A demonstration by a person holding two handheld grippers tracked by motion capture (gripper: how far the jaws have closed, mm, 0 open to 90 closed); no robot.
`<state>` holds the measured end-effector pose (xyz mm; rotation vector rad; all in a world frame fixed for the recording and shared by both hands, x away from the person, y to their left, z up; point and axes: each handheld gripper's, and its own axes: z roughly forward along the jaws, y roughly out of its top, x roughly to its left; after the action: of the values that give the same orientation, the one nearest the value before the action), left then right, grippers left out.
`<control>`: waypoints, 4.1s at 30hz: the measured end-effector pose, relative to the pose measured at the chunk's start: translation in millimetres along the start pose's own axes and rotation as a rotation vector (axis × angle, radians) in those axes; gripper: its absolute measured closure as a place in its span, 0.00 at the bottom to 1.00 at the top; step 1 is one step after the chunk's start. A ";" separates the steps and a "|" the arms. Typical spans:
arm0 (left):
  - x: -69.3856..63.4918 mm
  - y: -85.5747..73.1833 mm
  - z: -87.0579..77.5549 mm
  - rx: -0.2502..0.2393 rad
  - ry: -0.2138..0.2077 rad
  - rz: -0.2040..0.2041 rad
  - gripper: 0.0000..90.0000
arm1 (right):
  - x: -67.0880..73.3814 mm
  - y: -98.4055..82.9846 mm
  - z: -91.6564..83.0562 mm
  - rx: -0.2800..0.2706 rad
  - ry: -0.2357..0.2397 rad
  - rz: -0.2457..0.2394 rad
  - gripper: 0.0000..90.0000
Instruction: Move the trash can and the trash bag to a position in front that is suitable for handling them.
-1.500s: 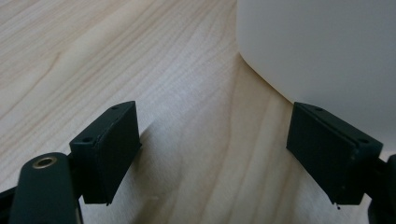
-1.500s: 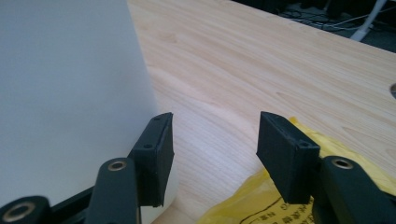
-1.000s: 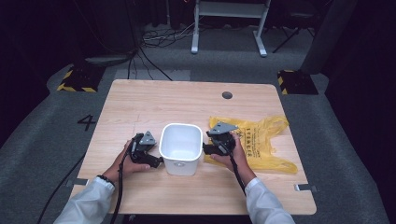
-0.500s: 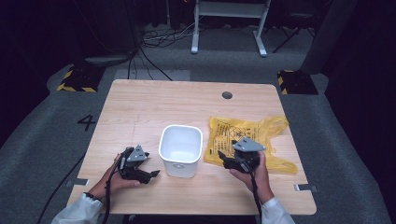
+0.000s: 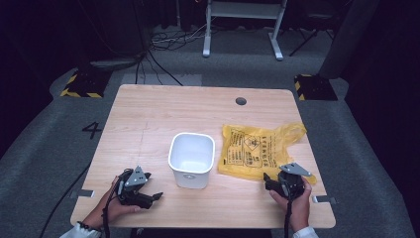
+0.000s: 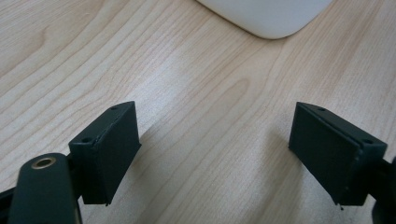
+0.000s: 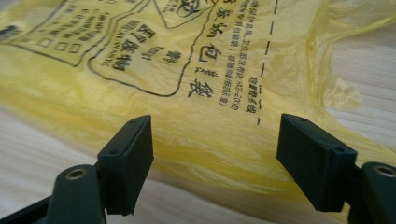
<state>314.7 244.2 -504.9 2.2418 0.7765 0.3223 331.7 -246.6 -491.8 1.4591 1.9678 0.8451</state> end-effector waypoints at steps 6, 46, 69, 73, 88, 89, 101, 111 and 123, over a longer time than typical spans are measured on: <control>0.3 0.5 0.7 -0.001 -0.002 0.002 0.17 | -16.0 -3.0 15.5 -0.003 0.034 0.003 0.33; 0.0 4.3 4.4 0.001 -0.013 0.015 0.17 | 56.1 41.7 57.8 -0.003 0.313 -0.170 0.41; 0.0 4.3 4.4 0.002 -0.013 0.016 0.17 | -54.2 -22.2 -27.1 -0.063 0.144 0.083 0.30; -0.1 4.3 4.4 0.002 -0.015 0.014 0.17 | -60.4 -18.3 -18.7 -0.039 0.107 0.198 0.26; -0.7 5.4 5.5 0.002 -0.020 0.017 0.17 | -40.7 10.4 30.1 0.030 0.061 0.114 0.19; -0.8 5.4 5.6 0.002 -0.020 0.016 0.17 | -40.5 12.4 32.3 0.035 0.057 0.100 0.19; -0.7 5.5 5.6 0.002 -0.020 0.017 0.17 | -59.7 38.3 58.9 0.071 0.220 -0.102 0.23; -1.2 6.7 6.7 0.000 -0.018 0.023 0.17 | -49.0 39.4 47.5 0.019 0.236 0.054 0.18; -1.2 6.7 6.7 -0.001 -0.017 0.022 0.17 | -24.9 40.1 62.5 0.055 0.117 -0.027 0.24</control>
<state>319.5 236.0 -504.8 2.2507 0.7428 0.3141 409.2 -251.6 -501.1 1.4399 2.1077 0.8885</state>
